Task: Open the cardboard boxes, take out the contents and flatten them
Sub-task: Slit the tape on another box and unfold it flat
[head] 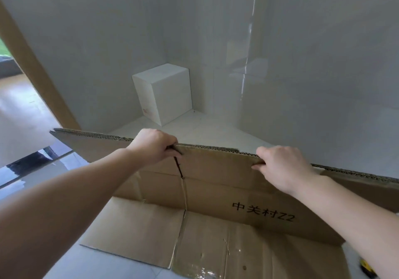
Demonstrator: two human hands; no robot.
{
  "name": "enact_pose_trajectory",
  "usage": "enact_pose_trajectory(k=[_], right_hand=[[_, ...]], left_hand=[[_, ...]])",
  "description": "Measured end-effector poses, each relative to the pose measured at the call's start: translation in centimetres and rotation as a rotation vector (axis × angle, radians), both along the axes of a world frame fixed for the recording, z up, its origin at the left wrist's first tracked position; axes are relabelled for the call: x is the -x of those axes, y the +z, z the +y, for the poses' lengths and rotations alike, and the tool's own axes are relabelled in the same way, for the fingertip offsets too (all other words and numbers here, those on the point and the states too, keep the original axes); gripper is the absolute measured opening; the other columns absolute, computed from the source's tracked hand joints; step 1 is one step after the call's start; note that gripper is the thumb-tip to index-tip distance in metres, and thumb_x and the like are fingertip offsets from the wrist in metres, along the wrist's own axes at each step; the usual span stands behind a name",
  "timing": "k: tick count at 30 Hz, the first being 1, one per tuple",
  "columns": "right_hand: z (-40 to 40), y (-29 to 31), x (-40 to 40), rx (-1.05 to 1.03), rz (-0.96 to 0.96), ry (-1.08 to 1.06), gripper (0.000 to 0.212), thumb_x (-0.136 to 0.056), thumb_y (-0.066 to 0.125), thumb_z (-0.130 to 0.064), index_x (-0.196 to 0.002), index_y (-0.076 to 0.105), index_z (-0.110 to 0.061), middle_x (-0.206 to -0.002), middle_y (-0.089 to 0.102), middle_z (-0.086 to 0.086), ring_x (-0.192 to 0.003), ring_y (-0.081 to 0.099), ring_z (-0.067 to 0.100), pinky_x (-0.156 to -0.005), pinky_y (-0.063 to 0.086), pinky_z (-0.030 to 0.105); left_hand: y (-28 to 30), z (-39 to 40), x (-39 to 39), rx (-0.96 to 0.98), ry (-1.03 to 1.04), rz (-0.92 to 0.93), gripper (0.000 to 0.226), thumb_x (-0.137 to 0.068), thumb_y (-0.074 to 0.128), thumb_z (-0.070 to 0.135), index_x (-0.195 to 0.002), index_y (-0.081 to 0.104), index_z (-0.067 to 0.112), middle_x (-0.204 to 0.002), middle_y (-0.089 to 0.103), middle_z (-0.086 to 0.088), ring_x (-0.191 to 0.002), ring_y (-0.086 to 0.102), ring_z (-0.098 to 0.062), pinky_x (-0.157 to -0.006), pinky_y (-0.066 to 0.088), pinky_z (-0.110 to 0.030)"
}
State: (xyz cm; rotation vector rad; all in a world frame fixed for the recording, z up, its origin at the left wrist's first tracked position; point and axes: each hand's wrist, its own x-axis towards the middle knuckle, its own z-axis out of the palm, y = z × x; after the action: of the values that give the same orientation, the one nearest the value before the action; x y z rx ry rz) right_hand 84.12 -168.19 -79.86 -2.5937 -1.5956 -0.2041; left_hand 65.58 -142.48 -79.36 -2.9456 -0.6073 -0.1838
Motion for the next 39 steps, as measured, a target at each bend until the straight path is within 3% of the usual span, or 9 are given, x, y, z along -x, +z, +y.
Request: enact_pose_trajectory(k=[7,11,14,18,23,25,28,36,39], right_hand=[[-0.6,9.4,-2.2,-0.267,-0.268,0.011,0.030,-0.090,0.062,-0.037,-0.075,0.051,-0.013,-0.059,0.048,0.004,-0.058,0.048,0.028,-0.054,0.038,0.031],[-0.4,15.0,-3.1,-0.445,-0.470,0.064,0.039,-0.083,0.073,-0.021,-0.064,0.041,-0.010,-0.045,0.041,0.007,-0.043,0.042,0.025,-0.048,0.036,0.027],[-0.5,16.9,-2.0,-0.377,-0.546,0.047,0.043,-0.082,0.074,-0.021,-0.063,0.037,-0.011,-0.043,0.033,0.004,-0.041,0.040,0.026,-0.047,0.026,0.022],[-0.7,13.2,1.6,-0.143,-0.543,0.025,0.035,-0.077,0.073,-0.020,-0.068,0.038,-0.018,-0.060,0.061,0.007,-0.056,0.063,0.031,-0.049,0.024,0.025],[0.4,3.8,6.3,-0.053,-0.304,0.167,0.040,-0.026,0.081,-0.003,-0.053,0.053,-0.015,-0.041,0.053,0.004,-0.029,0.053,0.023,-0.038,0.020,0.017],[0.7,-0.2,8.1,0.045,-0.239,0.185,0.035,-0.043,0.080,-0.006,-0.070,0.059,-0.012,-0.060,0.064,0.008,-0.049,0.065,0.025,-0.042,0.019,0.018],[0.3,-7.0,11.2,0.322,-0.003,0.176,0.018,-0.090,0.053,-0.009,-0.107,0.049,-0.013,-0.108,0.065,0.009,-0.100,0.065,0.028,-0.053,0.029,0.028],[2.2,-15.1,17.9,0.344,0.179,0.315,0.023,-0.090,0.045,-0.008,-0.113,0.047,-0.008,-0.111,0.060,0.016,-0.102,0.062,0.031,-0.066,0.033,0.031],[3.8,-16.4,20.5,0.324,0.207,0.427,0.019,-0.095,0.045,-0.019,-0.110,0.049,-0.007,-0.109,0.060,0.017,-0.099,0.061,0.033,-0.066,0.033,0.033]], left_hand=[[10.0,1.1,-2.7,-0.255,-0.130,-0.328,0.042,-0.088,0.055,0.054,-0.093,0.068,0.014,-0.079,0.069,-0.005,-0.077,0.063,-0.029,-0.065,0.047,-0.035],[15.7,1.8,-3.7,-0.376,-0.214,-0.592,0.060,-0.081,0.040,0.064,-0.086,0.069,0.011,-0.072,0.067,-0.008,-0.066,0.064,-0.030,-0.057,0.044,-0.033],[17.1,2.1,-3.5,-0.343,-0.242,-0.600,0.047,-0.084,0.056,0.055,-0.084,0.068,0.009,-0.072,0.066,-0.009,-0.067,0.063,-0.030,-0.059,0.046,-0.035],[12.2,2.6,-2.0,-0.344,-0.243,-0.462,0.028,-0.082,0.073,0.033,-0.073,0.060,0.010,-0.066,0.061,-0.004,-0.056,0.058,-0.027,-0.049,0.036,-0.028],[0.2,3.1,1.5,-0.254,-0.237,-0.367,0.026,-0.076,0.066,0.033,-0.063,0.052,0.016,-0.057,0.055,0.002,-0.044,0.055,-0.021,-0.037,0.035,-0.023],[-5.2,2.9,3.3,-0.167,-0.187,-0.312,0.029,-0.068,0.079,0.022,-0.063,0.051,0.016,-0.057,0.054,0.004,-0.047,0.055,-0.020,-0.038,0.036,-0.022],[-11.5,1.9,6.0,-0.066,-0.194,-0.156,0.038,-0.062,0.088,0.024,-0.062,0.051,0.016,-0.055,0.051,0.007,-0.048,0.052,-0.018,-0.045,0.033,-0.020],[-18.0,2.4,11.7,-0.021,-0.065,0.016,0.039,-0.046,0.090,0.013,-0.063,0.056,0.019,-0.056,0.056,0.008,-0.052,0.059,-0.015,-0.050,0.038,-0.019],[-19.1,4.0,13.5,0.014,0.037,0.062,0.032,-0.054,0.084,0.014,-0.071,0.058,0.020,-0.067,0.062,0.007,-0.067,0.064,-0.018,-0.068,0.048,-0.025]])
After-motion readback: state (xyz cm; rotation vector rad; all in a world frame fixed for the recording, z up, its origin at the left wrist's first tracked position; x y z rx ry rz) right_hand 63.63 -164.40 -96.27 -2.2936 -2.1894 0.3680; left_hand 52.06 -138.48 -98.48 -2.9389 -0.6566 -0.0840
